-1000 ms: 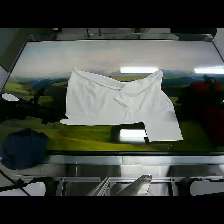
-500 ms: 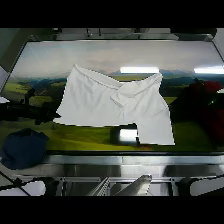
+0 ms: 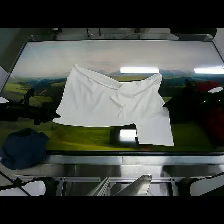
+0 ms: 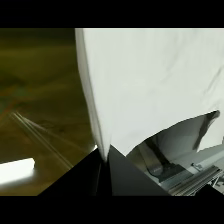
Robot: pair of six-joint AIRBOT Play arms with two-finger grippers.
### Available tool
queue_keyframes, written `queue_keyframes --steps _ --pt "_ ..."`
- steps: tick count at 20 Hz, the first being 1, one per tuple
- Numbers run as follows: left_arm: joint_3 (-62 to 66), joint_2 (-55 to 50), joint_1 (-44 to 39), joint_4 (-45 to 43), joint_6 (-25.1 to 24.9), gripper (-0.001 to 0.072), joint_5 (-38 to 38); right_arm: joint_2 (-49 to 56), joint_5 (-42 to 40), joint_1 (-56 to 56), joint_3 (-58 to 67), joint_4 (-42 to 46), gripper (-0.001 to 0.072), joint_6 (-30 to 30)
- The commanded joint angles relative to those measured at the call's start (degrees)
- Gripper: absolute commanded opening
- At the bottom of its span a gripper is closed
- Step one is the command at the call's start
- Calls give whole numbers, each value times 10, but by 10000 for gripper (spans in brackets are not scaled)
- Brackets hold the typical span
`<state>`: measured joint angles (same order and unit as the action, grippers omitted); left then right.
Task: Fold the shirts.
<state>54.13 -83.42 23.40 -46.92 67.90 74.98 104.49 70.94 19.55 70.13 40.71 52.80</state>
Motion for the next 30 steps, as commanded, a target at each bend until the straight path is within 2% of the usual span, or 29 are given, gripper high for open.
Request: queue_keyframes --steps 1,3,4,8,11,14,18,22,25,27,28,30 --pt "0 0 1 0 0 24 0 2 20 -4 1 2 226 -5" --pt "1 0 1 0 -2 24 -1 2 23 -4 2 -7 210 -5" --pt "1 0 1 1 -6 24 -1 2 30 -5 2 -21 12 -7" --pt "23 0 1 29 -20 24 22 -13 101 -2 7 -155 16 -35" --pt "98 21 1 140 -39 24 81 -90 136 12 29 -229 15 -35" --pt "198 79 2 258 -71 24 127 -238 133 53 61 -267 15 -36" --pt "319 181 34 427 -84 24 154 -471 83 150 91 -327 15 -35" --pt "409 271 169 608 -84 24 147 -680 -33 260 92 -330 15 -35" --pt "459 302 324 647 -74 24 144 -758 -129 294 92 -325 15 -35" --pt "477 290 376 649 -61 24 148 -763 -139 294 92 -320 15 -35" --pt "480 276 372 648 -60 24 155 -751 -117 294 92 -320 15 -34" --pt "467 245 304 602 -64 24 176 -707 -41 287 92 -335 15 -24"
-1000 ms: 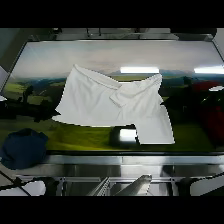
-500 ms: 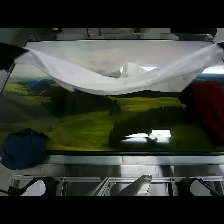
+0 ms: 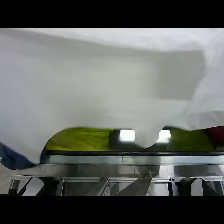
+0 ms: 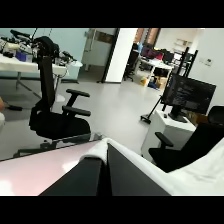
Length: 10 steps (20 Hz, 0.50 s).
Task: Fold the shirts.
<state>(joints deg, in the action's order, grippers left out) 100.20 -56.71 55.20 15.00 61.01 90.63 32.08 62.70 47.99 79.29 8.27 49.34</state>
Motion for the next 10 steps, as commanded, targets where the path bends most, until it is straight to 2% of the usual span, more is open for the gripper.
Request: queue_keyframes --steps 1,3,5,8,10 --pt "-3 -40 -67 -66 4 25 29 50 77 -15 -1 -15 15 12" --pt "-33 -85 -187 -183 -2 24 27 117 87 -80 -18 -9 16 8" --pt "-78 -137 -266 -256 -2 24 14 191 81 -143 -35 39 16 8" --pt "-146 -231 -328 -320 -2 24 -30 335 72 -217 -48 86 16 7" --pt "-176 -305 -344 -356 -13 24 -56 443 48 -247 -48 84 16 -5"
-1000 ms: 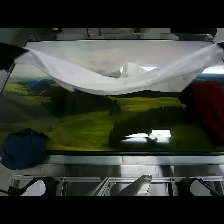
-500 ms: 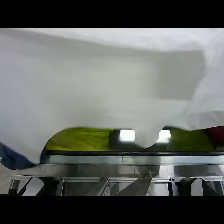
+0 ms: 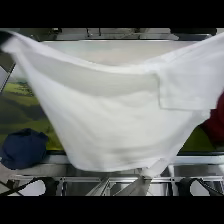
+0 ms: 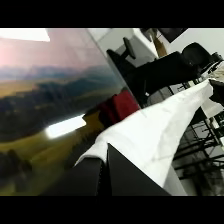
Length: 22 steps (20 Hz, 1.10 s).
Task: Fold the shirts.
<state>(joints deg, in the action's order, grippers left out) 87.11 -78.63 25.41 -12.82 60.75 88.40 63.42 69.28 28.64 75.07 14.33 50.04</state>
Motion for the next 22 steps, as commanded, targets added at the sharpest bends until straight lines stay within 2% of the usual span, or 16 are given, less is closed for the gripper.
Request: queue_keyframes --steps 1,3,7,13,16,20,22 --pt "-48 -129 -46 -89 -14 24 -45 176 -39 -65 -6 24 15 -21" --pt "-32 -212 -41 -95 -14 23 -71 262 -85 -81 -5 18 15 -35" --pt "70 -368 -25 -101 -14 12 -74 394 -104 -84 19 -81 15 -89" --pt "230 -494 -38 -102 3 7 -72 481 -111 -85 83 -96 15 -87" --pt "278 -513 -49 -112 2 6 -47 481 -102 -83 83 -79 15 -80" --pt "302 -511 -60 -238 9 5 -29 480 -97 -83 83 25 15 -24" --pt "302 -511 -66 -271 8 5 -29 480 -99 -83 83 65 15 -7"
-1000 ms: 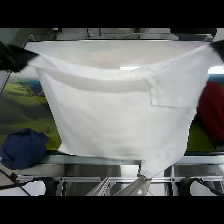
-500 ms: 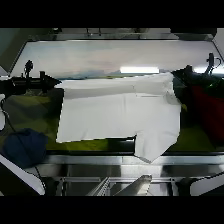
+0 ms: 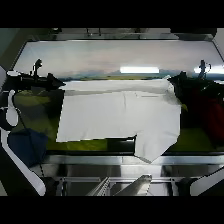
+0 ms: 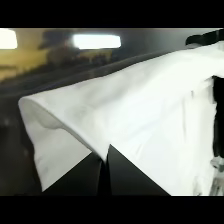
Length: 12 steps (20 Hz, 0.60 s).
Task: Fold the shirts.
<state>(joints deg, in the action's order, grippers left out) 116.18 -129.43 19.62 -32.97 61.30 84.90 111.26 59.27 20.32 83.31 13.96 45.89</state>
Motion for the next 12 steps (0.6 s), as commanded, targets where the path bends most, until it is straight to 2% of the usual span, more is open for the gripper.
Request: queue_keyframes --steps 1,9,10,11,12 --pt "11 -3 -13 -78 1 5 6 2 1 0 1 78 16 36" --pt "11 -3 -23 -108 -13 18 -17 2 -5 -2 3 79 16 36" --pt "11 -2 -23 -108 -12 63 -12 2 -3 -3 3 79 27 36" --pt "11 -2 -23 -106 -12 292 -8 0 -2 -5 3 79 202 35" --pt "11 2 -23 -104 -4 343 -2 -4 -1 -5 3 80 317 34"
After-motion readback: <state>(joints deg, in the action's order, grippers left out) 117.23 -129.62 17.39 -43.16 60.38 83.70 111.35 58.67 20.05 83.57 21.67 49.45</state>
